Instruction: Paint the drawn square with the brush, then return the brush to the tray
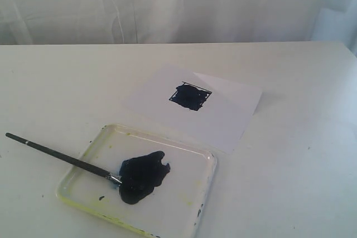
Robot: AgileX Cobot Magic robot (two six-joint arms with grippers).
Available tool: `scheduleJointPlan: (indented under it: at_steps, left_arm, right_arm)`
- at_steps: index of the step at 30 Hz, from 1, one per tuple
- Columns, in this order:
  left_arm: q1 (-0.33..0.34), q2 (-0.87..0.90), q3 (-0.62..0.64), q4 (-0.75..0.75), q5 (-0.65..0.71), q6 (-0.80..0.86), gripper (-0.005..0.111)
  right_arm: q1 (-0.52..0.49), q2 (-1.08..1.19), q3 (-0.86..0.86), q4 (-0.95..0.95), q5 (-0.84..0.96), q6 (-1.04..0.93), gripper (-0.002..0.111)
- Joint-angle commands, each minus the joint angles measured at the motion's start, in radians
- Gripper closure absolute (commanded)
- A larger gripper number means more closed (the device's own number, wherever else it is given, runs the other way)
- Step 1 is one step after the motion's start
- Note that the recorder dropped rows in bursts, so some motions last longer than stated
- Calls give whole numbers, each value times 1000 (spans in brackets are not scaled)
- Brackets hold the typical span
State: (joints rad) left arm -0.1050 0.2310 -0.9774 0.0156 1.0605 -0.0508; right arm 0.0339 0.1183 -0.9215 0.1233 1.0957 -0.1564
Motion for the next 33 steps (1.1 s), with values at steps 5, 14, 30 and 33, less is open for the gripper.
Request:
scheduleJointPlan:
  at_steps: [5,14,30,33]
  left_arm:
    - [3,-230,104,2,-78,-18,107]
    - [3,-231,298,-16,-239,-36,107]
    - [3,-231,705,-50,-888,-107,107]
    - [3,-231,760,-50,-914,18,107]
  right_arm:
    - [-5,-118,-1,-37,60,38,108]
    - [-5,-118,123,-49,1,38,108]
    - [-5,-118,583,-49,-631,78,108]
    - [-5,-118,646,-49,-700,78,108]
